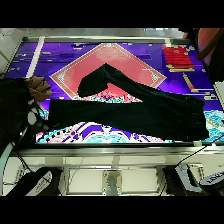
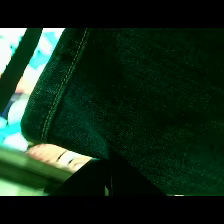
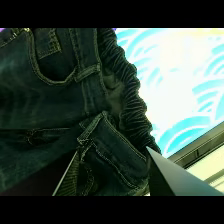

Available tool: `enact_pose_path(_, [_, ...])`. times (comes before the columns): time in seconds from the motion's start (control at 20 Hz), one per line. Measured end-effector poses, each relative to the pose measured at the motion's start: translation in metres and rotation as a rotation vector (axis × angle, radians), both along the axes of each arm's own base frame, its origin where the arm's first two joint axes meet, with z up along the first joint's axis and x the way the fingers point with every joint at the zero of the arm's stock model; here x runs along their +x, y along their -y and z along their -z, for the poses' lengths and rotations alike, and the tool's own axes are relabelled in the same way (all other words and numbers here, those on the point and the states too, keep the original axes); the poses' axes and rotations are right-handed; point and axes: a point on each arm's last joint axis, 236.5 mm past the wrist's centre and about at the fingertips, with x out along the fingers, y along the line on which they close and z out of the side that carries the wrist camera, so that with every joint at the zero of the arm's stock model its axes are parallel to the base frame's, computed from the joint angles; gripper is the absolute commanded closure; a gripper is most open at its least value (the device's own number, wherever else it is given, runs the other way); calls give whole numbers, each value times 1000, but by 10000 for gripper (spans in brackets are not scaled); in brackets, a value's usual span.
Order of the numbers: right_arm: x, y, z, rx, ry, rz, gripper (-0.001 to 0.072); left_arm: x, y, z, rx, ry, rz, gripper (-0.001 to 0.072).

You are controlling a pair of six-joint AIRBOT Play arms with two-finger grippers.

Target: Fold the clothes and pants, and hang the long-sleeved shirts on hangers.

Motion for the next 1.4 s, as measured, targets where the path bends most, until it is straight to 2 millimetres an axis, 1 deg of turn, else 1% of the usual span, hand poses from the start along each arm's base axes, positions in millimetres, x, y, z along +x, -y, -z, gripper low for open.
enact_pose_path(0.05, [-1,0,1,-1,-8,-1,249,-12,-2,4,8,-2,-17,688])
enact_pose_path(0.1, [-4,0,2,-3,-18,-2,249,-20,-5,4,18,8,-33,688])
enact_pose_path(0.15, [-7,-1,6,1,-38,-7,249,-21,-8,3,27,36,-45,688])
enact_pose_path(0.2, [-12,-3,12,13,-68,-13,248,-16,-10,-2,35,80,-55,688])
enact_pose_path(0.25, [-18,-4,21,28,-100,-11,229,-9,-12,-7,39,128,-60,688])
enact_pose_path(0.3, [-26,-8,33,58,-138,-7,156,1,-13,-14,43,180,-63,688])
enact_pose_path(0.4, [-37,-19,60,132,-195,-3,144,16,-14,-27,42,260,-74,683])
enact_pose_path(0.45, [-39,-25,71,171,-208,-1,144,21,-14,-31,41,287,-79,682])
enact_pose_path(0.55, [-36,-34,87,238,-199,6,144,28,-15,-38,39,323,-86,683])
enact_pose_path(0.65, [-32,-39,100,286,-187,17,144,31,-15,-41,36,343,-93,684])
enact_pose_path(0.8, [-30,-39,119,324,-185,41,146,34,-15,-44,34,359,-97,685])
enact_pose_path(0.9, [-26,-37,131,335,-174,54,159,35,-15,-45,33,362,-98,690])
enact_pose_path(0.95, [-23,-36,135,336,-163,56,274,35,-15,-45,33,363,-98,691])
enact_pose_path(1.0, [-19,-35,137,339,-143,55,573,35,-15,-45,33,365,-98,691])
enact_pose_path(1.05, [-13,-34,139,342,-119,54,664,35,-15,-45,33,366,-99,691])
enact_pose_path(1.15, [-6,-29,138,335,-86,51,662,35,-16,-46,29,368,-111,691])
enact_pose_path(1.25, [-3,-20,129,307,-82,34,662,34,-19,-48,27,358,-137,691])
enact_pose_path(1.4, [-13,3,105,224,-149,4,662,21,-27,-51,33,293,-168,691])
